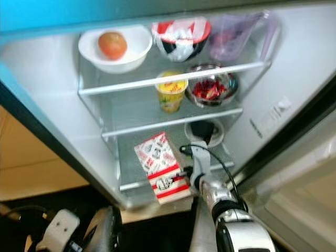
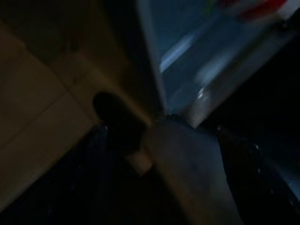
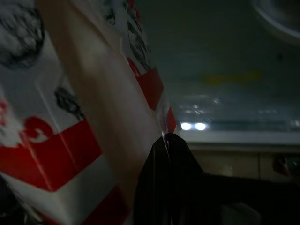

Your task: Restocking fridge

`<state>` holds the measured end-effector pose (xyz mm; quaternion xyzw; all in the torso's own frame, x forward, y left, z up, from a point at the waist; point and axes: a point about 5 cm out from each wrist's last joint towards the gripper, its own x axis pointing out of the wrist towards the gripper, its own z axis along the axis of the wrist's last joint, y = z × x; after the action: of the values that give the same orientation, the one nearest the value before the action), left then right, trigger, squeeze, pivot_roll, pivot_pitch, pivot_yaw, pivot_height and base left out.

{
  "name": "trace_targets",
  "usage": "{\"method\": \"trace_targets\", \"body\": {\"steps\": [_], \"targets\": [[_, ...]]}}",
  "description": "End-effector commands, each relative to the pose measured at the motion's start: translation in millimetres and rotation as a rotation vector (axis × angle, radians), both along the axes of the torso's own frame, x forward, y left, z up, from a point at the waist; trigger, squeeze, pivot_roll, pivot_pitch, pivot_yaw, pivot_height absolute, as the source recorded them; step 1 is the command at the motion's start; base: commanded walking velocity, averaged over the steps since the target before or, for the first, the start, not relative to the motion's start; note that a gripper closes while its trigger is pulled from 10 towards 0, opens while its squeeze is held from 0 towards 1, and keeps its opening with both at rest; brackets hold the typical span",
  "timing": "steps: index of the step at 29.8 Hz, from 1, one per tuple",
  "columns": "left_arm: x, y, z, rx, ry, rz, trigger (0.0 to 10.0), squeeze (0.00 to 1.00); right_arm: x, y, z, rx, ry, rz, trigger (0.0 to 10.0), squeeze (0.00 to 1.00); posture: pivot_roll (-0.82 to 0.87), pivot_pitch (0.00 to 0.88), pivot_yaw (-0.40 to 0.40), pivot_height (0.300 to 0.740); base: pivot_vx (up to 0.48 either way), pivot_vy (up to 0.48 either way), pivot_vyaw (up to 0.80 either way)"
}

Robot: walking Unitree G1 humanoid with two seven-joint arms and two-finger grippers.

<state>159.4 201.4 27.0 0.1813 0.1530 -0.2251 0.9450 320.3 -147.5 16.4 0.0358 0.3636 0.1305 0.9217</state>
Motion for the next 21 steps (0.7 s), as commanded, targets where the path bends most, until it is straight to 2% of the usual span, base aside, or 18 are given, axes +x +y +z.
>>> {"method": "trace_targets", "body": {"steps": [1, 2, 4, 5, 10, 15, 16, 20, 21], "targets": [[-1.6, -4.9, 6, -0.009, 0.019, -0.036, 10.0, 0.00, -4.7, 0.2, -6, -0.002, 0.038, -0.009, 10.0, 0.00, 0.08, 0.236, 0.000, 0.517, 0.000, 0.000, 0.00], [1.4, -10.2, 10, -0.005, -0.002, -0.067, 10.0, 0.00, -3.5, 1.1, -4, 0.002, 0.038, -0.013, 10.0, 0.00, 0.08, 0.240, 0.000, 0.517, 0.000, 0.000, 0.00], [1.4, -10.2, 10, -0.005, -0.002, -0.067, 10.0, 0.00, -3.5, 1.1, -4, 0.002, 0.038, -0.013, 10.0, 0.00, 0.08, 0.240, 0.000, 0.517, 0.000, 0.000, 0.00], [8.8, -22.0, 19, 0.013, -0.052, -0.137, 10.0, 0.00, 1.7, 4.1, 1, 0.035, 0.032, -0.043, 10.0, 0.00, 0.08, 0.253, 0.000, 0.517, 0.000, 0.000, 0.00], [16.6, -35.9, 30, 0.010, -0.075, -0.203, 10.0, 0.00, 6.8, 7.7, 6, 0.030, 0.028, -0.058, 10.0, 0.00, 0.10, 0.274, -0.003, 0.517, 0.000, 0.000, 0.00], [19.1, -43.3, 36, 0.002, -0.081, -0.232, 10.0, 0.00, 6.8, 7.9, 6, 0.028, 0.036, -0.067, 10.0, 0.00, 0.11, 0.292, -0.007, 0.517, 0.000, 0.000, 0.00], [19.5, -49.0, 39, -0.012, -0.080, -0.257, 10.0, 0.00, 8.2, 7.1, 8, 0.023, 0.034, -0.078, 10.0, 0.00, 0.14, 0.321, -0.004, 0.517, 0.000, 0.000, 0.00], [19.7, -52.2, 41, -0.019, -0.078, -0.273, 10.0, 0.00, 9.2, 5.9, 9, 0.016, 0.033, -0.089, 10.0, 0.00, 0.14, 0.321, -0.004, 0.517, 0.000, 0.000, 0.00], [19.0, -54.9, 41, -0.018, -0.073, -0.297, 10.0, 0.00, 9.6, 1.9, 9, 0.006, 0.038, -0.115, 10.0, 0.00, 0.15, 0.342, -0.003, 0.517, 0.000, 0.000, 0.00]]}}
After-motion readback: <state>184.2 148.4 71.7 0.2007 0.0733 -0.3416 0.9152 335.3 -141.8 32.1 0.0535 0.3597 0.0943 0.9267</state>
